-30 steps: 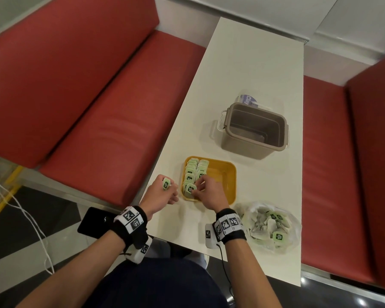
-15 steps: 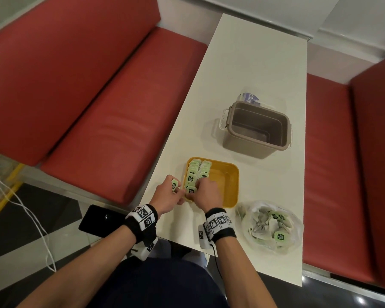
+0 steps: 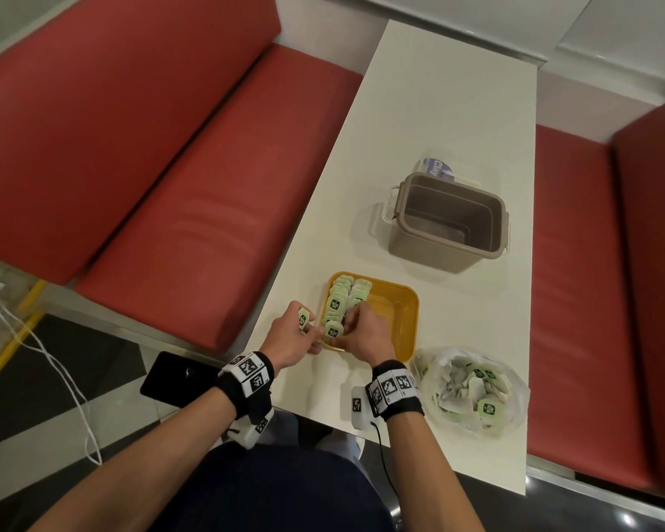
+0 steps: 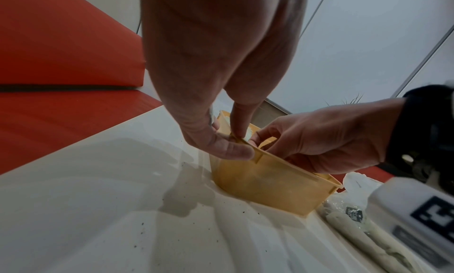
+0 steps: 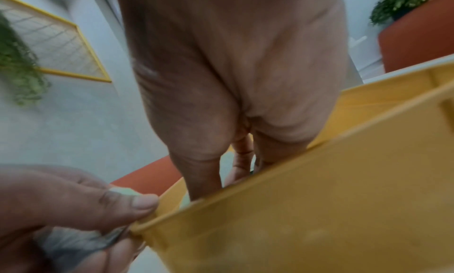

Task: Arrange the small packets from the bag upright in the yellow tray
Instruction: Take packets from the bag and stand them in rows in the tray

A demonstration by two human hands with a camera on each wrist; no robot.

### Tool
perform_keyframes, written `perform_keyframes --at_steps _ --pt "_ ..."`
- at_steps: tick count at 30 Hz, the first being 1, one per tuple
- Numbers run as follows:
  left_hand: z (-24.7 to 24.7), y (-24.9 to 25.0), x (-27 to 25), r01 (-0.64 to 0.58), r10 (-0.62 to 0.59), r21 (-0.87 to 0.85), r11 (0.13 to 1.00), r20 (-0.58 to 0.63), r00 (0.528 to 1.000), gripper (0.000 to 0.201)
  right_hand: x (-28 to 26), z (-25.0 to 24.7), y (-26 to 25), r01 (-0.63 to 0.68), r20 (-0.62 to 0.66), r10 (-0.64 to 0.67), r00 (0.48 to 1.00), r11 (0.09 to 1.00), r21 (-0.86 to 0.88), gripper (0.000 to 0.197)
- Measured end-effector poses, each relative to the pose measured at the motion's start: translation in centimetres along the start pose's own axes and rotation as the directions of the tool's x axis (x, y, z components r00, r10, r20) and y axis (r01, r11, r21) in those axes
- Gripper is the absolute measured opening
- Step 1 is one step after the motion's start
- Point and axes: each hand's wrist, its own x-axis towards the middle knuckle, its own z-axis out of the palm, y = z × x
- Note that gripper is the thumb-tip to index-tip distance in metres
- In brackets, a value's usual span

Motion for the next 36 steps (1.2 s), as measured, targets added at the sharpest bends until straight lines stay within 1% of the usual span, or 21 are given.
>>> perform_keyframes --at_steps 3,6,8,10,14,18,20,24,27,31,36 --pt "0.0 0.1 -0.1 0.002 -0.002 -0.006 1.000 0.005 1.000 0.027 -0.2 -0.2 0.0 0.050 -0.036 -0.049 0.998 0.998 0.028 0.057" --pt "0.0 0.1 -0.1 -0.003 0.003 -0.006 1.000 0.003 1.000 0.027 -0.9 -0.5 -0.2 0.132 -0.135 -0.121 0.983 0.988 0.074 0.063" --pt "0.0 0.0 -0.1 -0.007 0.007 -0.006 1.000 0.002 1.000 0.026 -1.4 -0.2 -0.4 0.208 -0.165 -0.197 0.967 0.977 0.051 0.073" --pt "0.0 -0.1 -0.1 -0.008 0.008 -0.007 1.000 0.000 1.000 0.025 -1.6 0.4 -0.3 0.253 -0.170 -0.248 0.954 0.968 0.007 0.077" --pt "0.1 -0.2 0.0 -0.015 0.015 -0.012 1.000 0.003 1.000 0.025 -2.0 0.8 -0.4 0.247 -0.149 -0.245 0.958 0.969 -0.006 0.066" --pt "0.0 -0.2 0.0 -0.014 0.014 -0.008 1.000 0.006 1.000 0.026 -2.2 0.6 -0.6 0.246 -0.160 -0.243 0.957 0.969 -0.001 0.067" --pt "-0.1 -0.1 0.0 -0.009 0.009 -0.011 1.000 0.004 1.000 0.027 -2.1 0.5 -0.6 0.241 -0.194 -0.239 0.951 0.970 -0.014 0.060" --pt "-0.1 0.1 -0.1 0.004 -0.004 -0.023 1.000 0.006 1.000 0.029 -2.2 0.4 -0.5 0.262 -0.272 -0.273 0.923 0.962 -0.076 0.029" --pt "-0.1 0.1 -0.2 0.005 -0.005 -0.015 1.000 0.007 1.000 0.028 -1.9 0.9 -0.7 0.265 -0.279 -0.281 0.918 0.960 -0.095 0.015" --pt "-0.1 0.1 -0.1 0.009 -0.009 0.010 1.000 0.007 1.000 0.027 -1.1 1.9 -1.2 0.267 -0.266 -0.278 0.923 0.961 -0.077 0.012" --pt "-0.6 0.7 -0.6 -0.011 0.011 0.001 1.000 -0.007 1.000 0.030 -1.5 1.6 -0.8 0.273 -0.318 -0.265 0.910 0.962 -0.021 0.008"
